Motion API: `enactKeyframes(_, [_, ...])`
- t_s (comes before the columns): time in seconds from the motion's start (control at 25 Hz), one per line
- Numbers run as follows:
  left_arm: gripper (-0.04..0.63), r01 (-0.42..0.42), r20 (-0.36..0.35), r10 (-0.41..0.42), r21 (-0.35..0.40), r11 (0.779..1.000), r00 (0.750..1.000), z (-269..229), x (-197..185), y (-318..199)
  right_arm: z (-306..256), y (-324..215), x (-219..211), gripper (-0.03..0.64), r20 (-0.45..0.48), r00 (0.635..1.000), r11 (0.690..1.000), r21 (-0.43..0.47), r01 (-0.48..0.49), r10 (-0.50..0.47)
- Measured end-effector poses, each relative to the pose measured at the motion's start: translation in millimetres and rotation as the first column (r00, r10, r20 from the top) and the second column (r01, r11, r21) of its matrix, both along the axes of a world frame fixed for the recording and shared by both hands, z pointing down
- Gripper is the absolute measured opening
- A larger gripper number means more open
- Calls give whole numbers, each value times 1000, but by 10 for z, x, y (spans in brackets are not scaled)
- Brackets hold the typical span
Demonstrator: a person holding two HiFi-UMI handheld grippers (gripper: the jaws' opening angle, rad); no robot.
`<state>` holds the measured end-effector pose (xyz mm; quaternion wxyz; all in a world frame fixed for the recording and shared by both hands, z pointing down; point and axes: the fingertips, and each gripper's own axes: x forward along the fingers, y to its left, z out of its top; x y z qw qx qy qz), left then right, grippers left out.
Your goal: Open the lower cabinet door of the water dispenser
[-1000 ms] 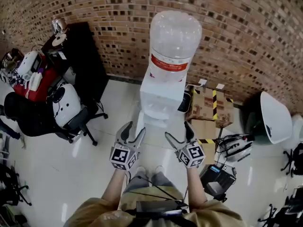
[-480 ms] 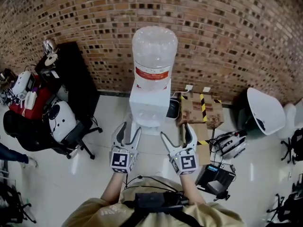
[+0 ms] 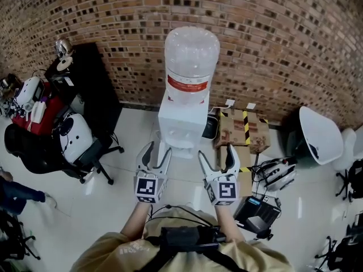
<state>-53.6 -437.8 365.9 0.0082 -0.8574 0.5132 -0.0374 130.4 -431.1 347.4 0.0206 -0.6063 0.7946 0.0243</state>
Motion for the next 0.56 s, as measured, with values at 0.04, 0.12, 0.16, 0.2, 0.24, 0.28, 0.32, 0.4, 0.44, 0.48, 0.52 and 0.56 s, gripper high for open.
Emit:
enactKeyframes(0.04, [230,1,2,-1,1,1000,1000,-4,-3,-15,-5,-17,5,465,0,1000,1000,-3,-5,5])
enactKeyframes(0.12, [230,3,6,-3,-3,1000,1000,2,-7,-36,-15,-43,14,465,2,1000,1000,-5,-10,10])
enactKeyframes(0.16, [230,2,6,-2,-7,1000,1000,7,-3,-37,-16,-49,20,465,2,1000,1000,-7,-11,11])
enactKeyframes(0.2, [230,0,6,0,-9,1000,1000,10,6,-37,-15,-53,28,465,2,1000,1000,-8,-13,13])
enactKeyframes(0.24, [230,-3,7,3,-11,1000,1000,14,16,-38,-11,-58,35,465,2,1000,1000,-9,-15,15])
enactKeyframes(0.28, [230,-8,8,8,-13,1000,1000,20,24,-40,-6,-64,36,465,2,1000,1000,-9,-17,17])
enactKeyframes(0.32, [230,-13,9,13,-14,1000,1000,30,27,-43,-1,-70,32,465,1,1000,1000,-8,-18,18])
enactKeyframes(0.4, [230,-19,11,20,-17,1000,1000,53,27,-51,4,-85,14,465,-2,1000,1000,-3,-16,16])
enactKeyframes(0.44, [230,-21,10,21,-16,1000,1000,61,27,-56,4,-95,8,465,-5,1000,1000,0,-14,14])
enactKeyframes(0.48, [230,-22,8,22,-16,1000,1000,68,28,-62,4,-105,5,465,-7,1000,1000,2,-13,13])
enactKeyframes(0.52, [230,-23,6,23,-15,1000,1000,73,29,-68,5,-116,4,465,-9,1000,1000,3,-13,13])
enactKeyframes(0.56, [230,-23,3,23,-14,1000,1000,79,30,-74,7,-126,4,465,-11,1000,1000,4,-12,12])
